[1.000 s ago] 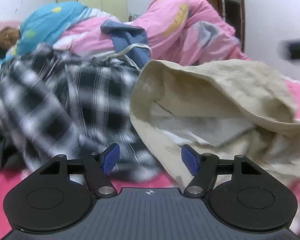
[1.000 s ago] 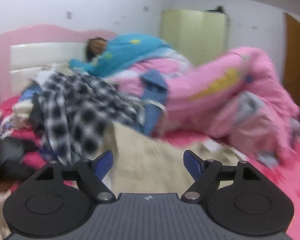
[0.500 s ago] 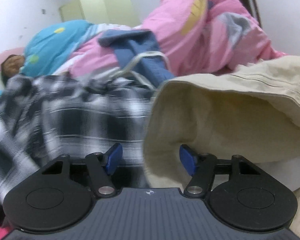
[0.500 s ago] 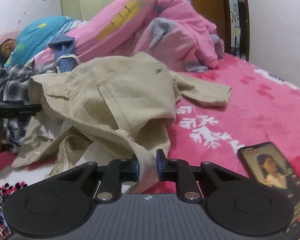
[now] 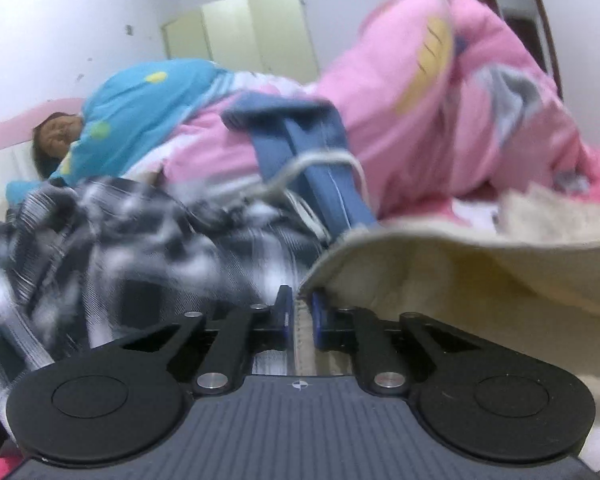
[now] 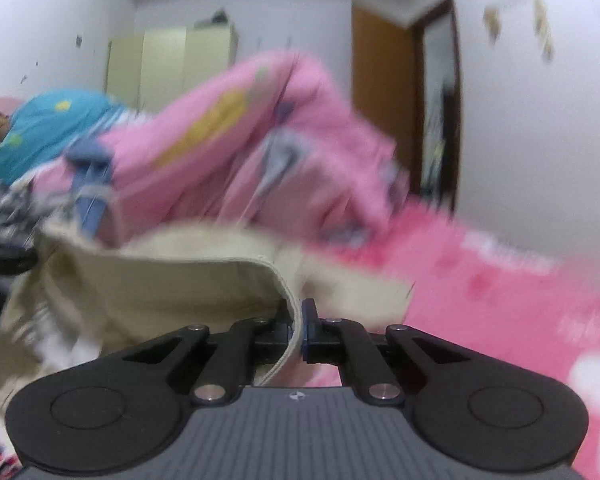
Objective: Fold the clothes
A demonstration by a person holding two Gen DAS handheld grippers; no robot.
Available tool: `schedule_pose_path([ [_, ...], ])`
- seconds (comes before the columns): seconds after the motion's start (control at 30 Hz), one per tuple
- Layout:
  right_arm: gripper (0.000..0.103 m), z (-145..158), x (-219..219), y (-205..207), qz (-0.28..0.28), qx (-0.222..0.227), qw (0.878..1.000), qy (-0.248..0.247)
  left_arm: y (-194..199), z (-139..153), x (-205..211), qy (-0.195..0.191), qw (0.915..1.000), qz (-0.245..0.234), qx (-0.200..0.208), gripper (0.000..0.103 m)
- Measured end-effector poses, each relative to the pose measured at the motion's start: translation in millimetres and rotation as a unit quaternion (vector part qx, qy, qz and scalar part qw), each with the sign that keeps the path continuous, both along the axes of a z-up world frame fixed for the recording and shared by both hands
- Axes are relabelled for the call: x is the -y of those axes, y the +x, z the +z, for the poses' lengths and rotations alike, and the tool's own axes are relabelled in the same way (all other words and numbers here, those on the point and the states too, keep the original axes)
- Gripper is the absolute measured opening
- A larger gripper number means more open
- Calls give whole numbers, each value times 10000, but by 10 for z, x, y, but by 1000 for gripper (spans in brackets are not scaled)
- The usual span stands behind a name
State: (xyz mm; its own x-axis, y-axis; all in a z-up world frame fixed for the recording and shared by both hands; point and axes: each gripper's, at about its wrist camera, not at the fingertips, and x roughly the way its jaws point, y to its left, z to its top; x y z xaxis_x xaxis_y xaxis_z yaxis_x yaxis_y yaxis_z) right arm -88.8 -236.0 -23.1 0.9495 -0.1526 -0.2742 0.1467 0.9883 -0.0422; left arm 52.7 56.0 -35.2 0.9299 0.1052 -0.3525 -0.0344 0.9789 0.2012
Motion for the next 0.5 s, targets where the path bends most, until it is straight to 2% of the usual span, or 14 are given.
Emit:
schedule_pose_path([
  [0.17, 3, 672, 204, 201, -48, 871, 9948, -522, -72, 385, 92, -289, 9992, 7, 280, 7],
  [0.3, 3, 1382, 255, 232, -82, 1792, 9764, -1202, -216, 783, 205, -470, 9954, -123, 824, 7],
  [0.43, 3, 2034, 416, 446, -266, 2352, 9559, -1741, -296, 1388, 334, -793, 9840, -272, 1571, 6],
  [0.5, 3, 2405, 595, 585, -342, 2489, 9540, -1638, -283, 1789, 429, -961, 9750, -399, 1964, 5],
])
